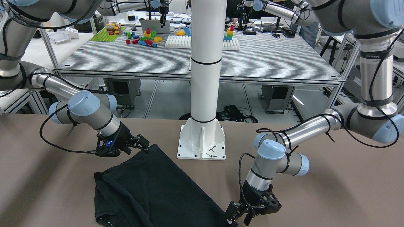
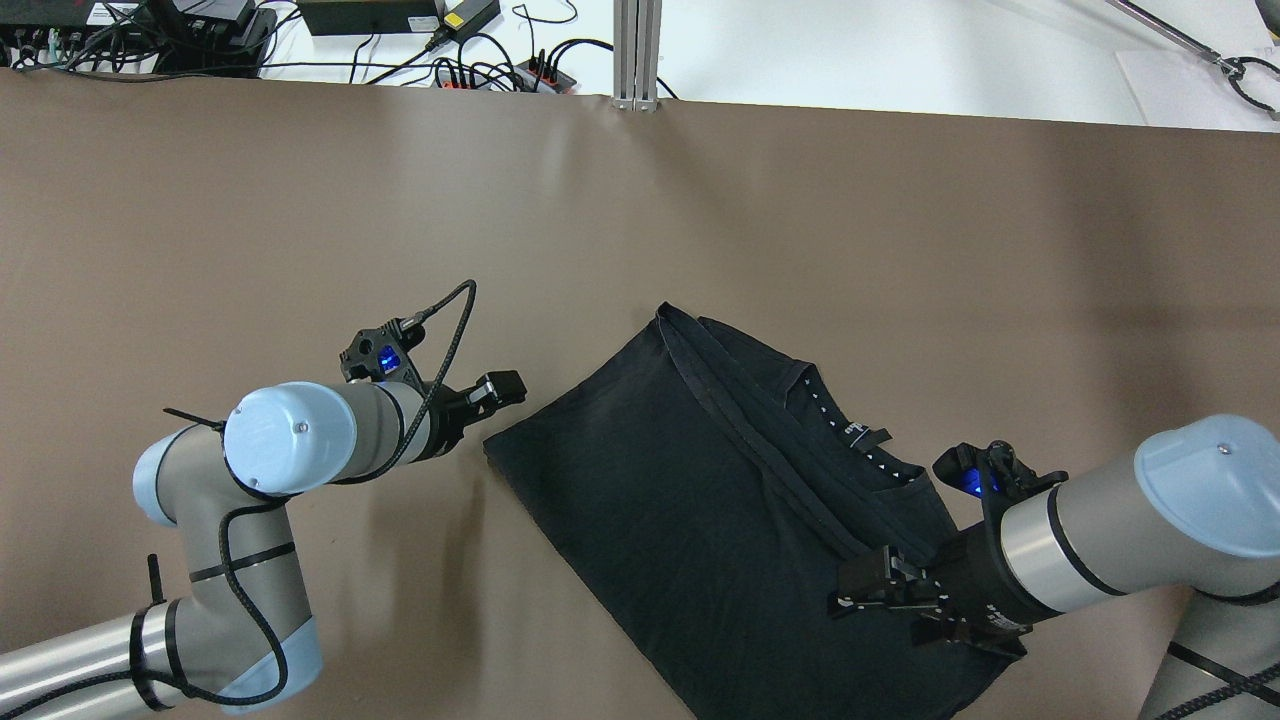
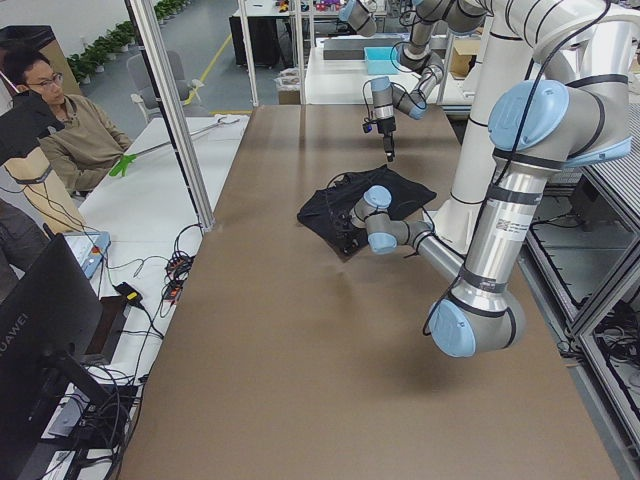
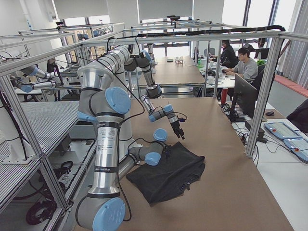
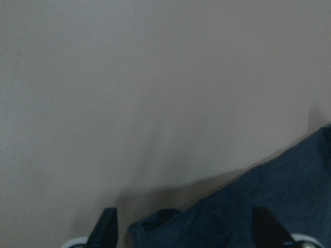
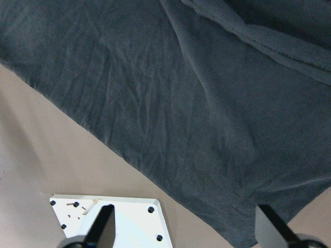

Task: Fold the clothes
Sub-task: 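Grasp the folded edge with the right gripper and lift it, rotating the shirt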

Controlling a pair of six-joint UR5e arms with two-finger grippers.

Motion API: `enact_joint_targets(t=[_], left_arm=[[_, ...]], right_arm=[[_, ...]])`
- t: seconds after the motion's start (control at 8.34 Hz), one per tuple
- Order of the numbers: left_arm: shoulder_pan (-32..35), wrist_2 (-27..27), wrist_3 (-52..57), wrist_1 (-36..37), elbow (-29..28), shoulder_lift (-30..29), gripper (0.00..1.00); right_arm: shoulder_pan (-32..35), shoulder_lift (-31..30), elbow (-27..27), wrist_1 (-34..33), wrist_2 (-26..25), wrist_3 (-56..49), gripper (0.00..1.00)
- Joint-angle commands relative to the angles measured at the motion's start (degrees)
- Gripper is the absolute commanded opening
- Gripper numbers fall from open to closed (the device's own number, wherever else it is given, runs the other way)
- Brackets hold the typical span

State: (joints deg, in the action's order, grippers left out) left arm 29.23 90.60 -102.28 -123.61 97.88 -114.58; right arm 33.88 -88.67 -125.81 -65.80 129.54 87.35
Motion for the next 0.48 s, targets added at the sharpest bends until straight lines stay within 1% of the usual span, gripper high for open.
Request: enact_joint_targets(t=[0.0,0.12,0.24,0.36], left_arm=[[-4.3,-1.7,-2.4,-0.1,-0.1,2.8,0.92],[-5.5,-3.6,-3.0,-0.1,-0.1,2.8,0.89],[-6.3,-3.8,-4.1,0.0,-0.4,2.3,0.80],[-6.4,-3.9,-4.4,0.0,-0.6,1.7,0.67]], right_arm=[[1.3,3.6,2.3,-0.1,-0.4,0.1,0.95],[2.5,4.1,2.1,-0.2,-0.3,0.4,0.95],[3.1,4.6,2.0,-0.2,-0.2,0.4,0.95],[3.2,4.5,2.0,-0.2,-0.2,0.4,0.95]])
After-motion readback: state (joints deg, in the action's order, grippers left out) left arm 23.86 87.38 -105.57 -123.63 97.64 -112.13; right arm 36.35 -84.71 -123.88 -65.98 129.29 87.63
